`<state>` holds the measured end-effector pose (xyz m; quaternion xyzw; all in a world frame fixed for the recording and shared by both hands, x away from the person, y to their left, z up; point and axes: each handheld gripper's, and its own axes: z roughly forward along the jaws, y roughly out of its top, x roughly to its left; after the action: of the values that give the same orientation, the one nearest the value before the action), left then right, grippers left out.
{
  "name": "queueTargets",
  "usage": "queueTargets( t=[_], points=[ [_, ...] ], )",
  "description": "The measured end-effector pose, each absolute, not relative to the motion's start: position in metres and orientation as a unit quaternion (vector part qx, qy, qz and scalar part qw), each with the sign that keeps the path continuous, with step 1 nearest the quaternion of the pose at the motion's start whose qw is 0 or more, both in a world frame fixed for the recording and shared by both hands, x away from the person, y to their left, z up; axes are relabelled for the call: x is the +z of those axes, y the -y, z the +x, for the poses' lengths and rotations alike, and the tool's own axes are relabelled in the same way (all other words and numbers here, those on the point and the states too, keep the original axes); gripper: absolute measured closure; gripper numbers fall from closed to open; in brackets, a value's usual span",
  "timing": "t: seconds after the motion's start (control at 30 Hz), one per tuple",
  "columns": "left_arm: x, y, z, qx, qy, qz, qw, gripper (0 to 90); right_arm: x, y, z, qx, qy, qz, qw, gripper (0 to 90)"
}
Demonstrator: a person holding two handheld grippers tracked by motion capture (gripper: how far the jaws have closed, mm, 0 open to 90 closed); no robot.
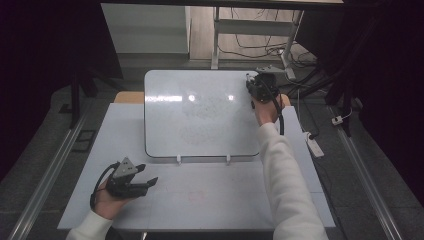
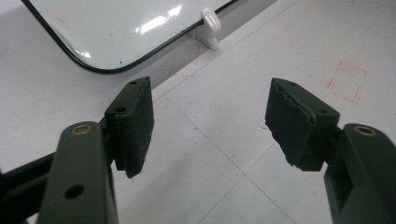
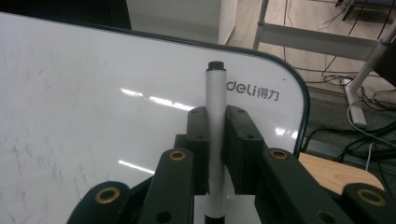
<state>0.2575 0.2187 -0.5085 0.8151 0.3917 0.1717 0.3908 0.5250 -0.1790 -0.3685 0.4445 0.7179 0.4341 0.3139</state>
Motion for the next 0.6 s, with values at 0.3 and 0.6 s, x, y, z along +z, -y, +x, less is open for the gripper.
queueTargets(
  t=[0.3,0.6],
  points=[
    [-0.509,-0.219,0.257,0.17,-0.39,0.816,0.391,35.1,-0.372,0.176,0.527,0.443,-0.716,0.436,0.319,77.5],
    [-0.509,-0.221,0.258,0.169,-0.394,0.812,0.395,35.1,-0.368,0.18,0.515,0.453,-0.722,0.413,0.322,55.2]
  ],
)
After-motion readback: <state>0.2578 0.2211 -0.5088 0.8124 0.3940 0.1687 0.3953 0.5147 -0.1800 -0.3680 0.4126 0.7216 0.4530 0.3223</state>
